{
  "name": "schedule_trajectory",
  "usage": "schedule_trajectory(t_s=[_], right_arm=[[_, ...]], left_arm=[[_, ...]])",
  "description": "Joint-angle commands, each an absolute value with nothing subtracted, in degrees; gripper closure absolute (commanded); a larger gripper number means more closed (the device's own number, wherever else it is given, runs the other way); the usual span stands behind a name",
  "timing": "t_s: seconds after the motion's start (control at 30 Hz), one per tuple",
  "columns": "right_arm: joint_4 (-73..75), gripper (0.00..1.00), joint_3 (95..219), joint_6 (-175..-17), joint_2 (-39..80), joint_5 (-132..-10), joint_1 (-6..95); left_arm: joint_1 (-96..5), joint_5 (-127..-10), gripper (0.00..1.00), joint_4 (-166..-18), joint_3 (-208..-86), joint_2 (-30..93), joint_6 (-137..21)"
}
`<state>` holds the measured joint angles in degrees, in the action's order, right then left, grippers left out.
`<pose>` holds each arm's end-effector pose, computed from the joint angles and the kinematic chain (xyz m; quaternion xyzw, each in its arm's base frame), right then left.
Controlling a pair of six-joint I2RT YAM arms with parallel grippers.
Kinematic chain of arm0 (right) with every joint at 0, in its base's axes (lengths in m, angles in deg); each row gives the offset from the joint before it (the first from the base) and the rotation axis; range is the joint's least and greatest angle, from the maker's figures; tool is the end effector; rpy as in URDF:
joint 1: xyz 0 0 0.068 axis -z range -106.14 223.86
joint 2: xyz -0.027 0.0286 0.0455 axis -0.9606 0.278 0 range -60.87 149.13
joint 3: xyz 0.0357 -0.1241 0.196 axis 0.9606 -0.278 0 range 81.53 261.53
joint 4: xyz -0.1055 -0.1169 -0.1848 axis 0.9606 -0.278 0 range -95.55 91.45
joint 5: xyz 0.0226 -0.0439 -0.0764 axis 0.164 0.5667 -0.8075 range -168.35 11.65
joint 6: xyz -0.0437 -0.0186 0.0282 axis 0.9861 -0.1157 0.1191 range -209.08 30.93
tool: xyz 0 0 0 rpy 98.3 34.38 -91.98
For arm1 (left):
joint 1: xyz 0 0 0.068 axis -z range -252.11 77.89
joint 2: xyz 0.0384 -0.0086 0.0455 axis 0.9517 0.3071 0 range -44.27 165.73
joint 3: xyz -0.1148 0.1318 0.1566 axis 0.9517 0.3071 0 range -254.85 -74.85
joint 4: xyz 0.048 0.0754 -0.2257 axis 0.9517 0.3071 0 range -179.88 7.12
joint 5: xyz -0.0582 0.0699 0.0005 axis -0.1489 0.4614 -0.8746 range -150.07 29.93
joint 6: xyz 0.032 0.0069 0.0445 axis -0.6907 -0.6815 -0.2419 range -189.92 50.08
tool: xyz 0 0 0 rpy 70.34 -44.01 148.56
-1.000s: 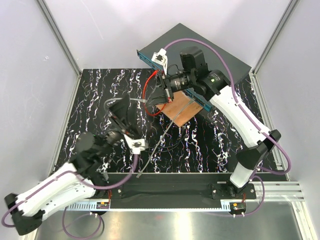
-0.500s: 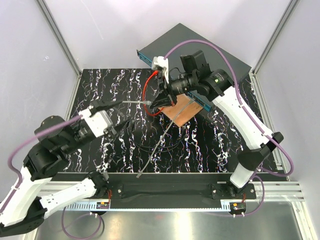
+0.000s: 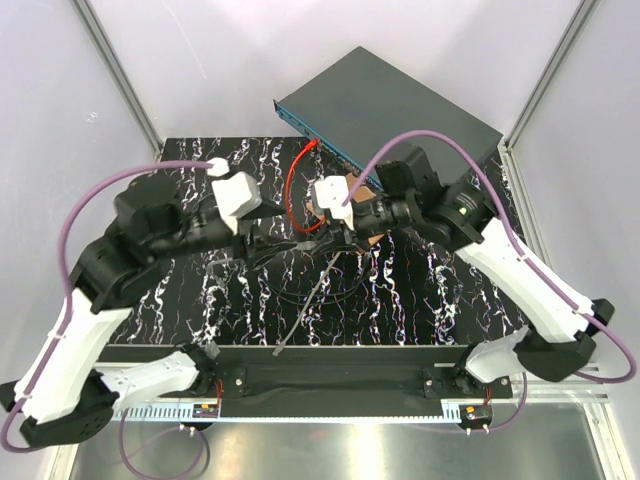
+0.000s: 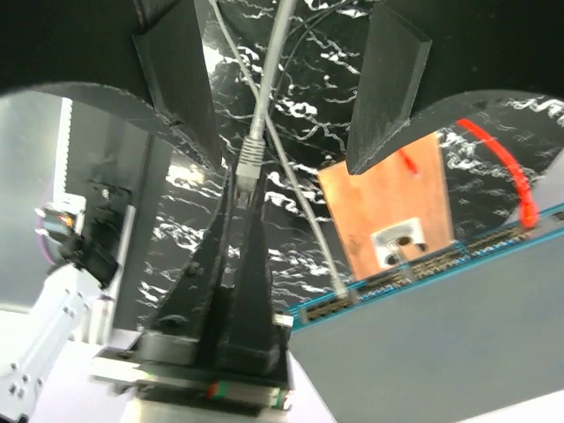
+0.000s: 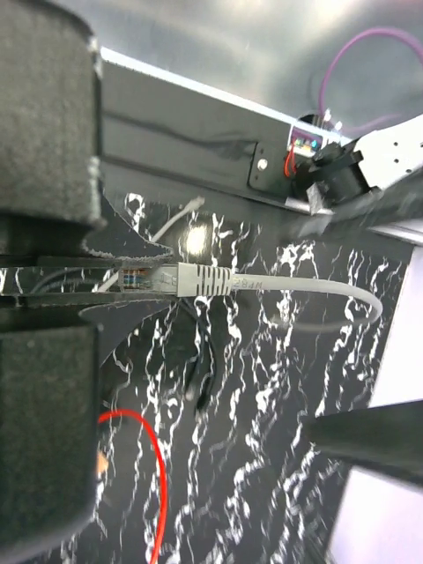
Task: Insert the plug into the switch port
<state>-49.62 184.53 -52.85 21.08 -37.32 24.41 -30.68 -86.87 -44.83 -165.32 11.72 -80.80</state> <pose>0.1539 0.2178 0.4213 -0.6800 0.4757 0.3554 0.4301 0.1025 -0.1130 0.4565 0.4628 0.6064 -0.3358 0.5526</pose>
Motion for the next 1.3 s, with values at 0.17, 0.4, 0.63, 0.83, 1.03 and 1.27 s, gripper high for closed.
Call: schedule_trajectory(t_s=[0.17, 0.4, 0.63, 0.83, 1.03, 1.27], right_arm=[[-41.1, 1.00, 178.0, -46.4, 15.7, -42.8, 22.4], [-40.5, 1.00, 176.8, -46.3, 14.9, -43.0, 22.0], [-40.4, 1.00, 176.5, -47.2, 14.4, -42.5, 21.7], [-40.4, 1.00, 176.1, -47.5, 14.0, -42.5, 21.4], [-40.5, 1.00, 175.7, -47.2, 13.9, -42.3, 21.4], [-40.7, 1.00, 174.8, -47.2, 13.6, -42.1, 21.1]], left_arm=[[-32.6, -101.8, 0.43, -42.3, -164.2, 14.0, -82.1], [-32.6, -101.5, 0.47, -44.0, -159.8, 13.6, -83.2], [-32.6, -99.2, 0.51, -45.9, -157.0, 13.1, -83.1], [-32.6, -98.2, 0.57, -47.6, -155.4, 12.9, -82.5], [-32.6, -98.3, 0.65, -48.3, -154.7, 12.4, -82.6], [-32.6, -97.8, 0.58, -49.7, -154.9, 11.5, -82.4]])
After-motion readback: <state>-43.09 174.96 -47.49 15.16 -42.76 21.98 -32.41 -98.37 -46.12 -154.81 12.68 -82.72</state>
